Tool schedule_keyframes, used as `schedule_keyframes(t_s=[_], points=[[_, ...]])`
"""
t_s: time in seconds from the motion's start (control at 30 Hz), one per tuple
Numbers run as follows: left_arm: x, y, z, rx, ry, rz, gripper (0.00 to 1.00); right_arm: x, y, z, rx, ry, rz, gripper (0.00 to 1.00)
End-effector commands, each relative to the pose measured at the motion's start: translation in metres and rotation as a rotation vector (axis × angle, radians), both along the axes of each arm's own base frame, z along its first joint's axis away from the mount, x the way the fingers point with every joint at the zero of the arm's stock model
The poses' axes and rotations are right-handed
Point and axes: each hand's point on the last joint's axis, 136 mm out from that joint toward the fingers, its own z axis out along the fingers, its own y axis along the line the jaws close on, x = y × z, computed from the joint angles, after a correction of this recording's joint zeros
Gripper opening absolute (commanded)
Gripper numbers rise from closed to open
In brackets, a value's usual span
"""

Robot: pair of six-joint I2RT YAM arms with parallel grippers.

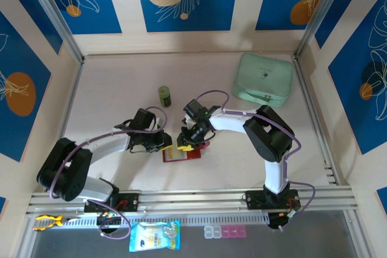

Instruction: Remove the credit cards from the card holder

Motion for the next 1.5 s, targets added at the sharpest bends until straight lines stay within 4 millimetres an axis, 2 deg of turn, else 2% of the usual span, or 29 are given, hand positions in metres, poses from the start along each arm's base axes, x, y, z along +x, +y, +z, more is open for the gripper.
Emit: schedule_keyframes(t_s=[0.0,0.27,0.5,0.7,0.9,1.0,1.13,1.27,1.47], points=[[-0.008,-0.003,-0.006,-0.006,0.032,-0.010,0.23,-0.005,-0.003,0.001,0.005,0.016,0.014,0.27],[-0.005,-0.015,-0.003,-0.054,0.039,-0.016,0.24,-0.002,-0.002,0.010,0.024,-0.017,0.011,0.27],[0.000,-0.025,0.016,-0.078,0.007,-0.030,0.25,0.009,-0.013,0.032,0.007,-0.113,-0.019,0.28],[0.003,-0.041,0.031,-0.087,-0.020,-0.063,0.33,0.015,-0.040,0.041,-0.104,-0.194,-0.029,0.28],[0.005,-0.068,0.034,-0.088,-0.030,-0.117,0.43,0.020,-0.072,0.049,-0.211,-0.264,-0.034,0.31],[0.005,-0.082,0.029,-0.087,-0.022,-0.145,0.46,0.022,-0.092,0.049,-0.295,-0.291,-0.033,0.33],[0.006,-0.097,0.021,-0.085,-0.007,-0.169,0.48,0.022,-0.108,0.044,-0.344,-0.294,-0.032,0.35],[0.004,-0.104,0.013,-0.078,0.008,-0.182,0.50,0.021,-0.108,0.036,-0.306,-0.262,-0.042,0.36],[0.000,-0.101,0.000,-0.053,0.032,-0.186,0.51,0.021,-0.110,0.018,-0.323,-0.228,-0.042,0.35]])
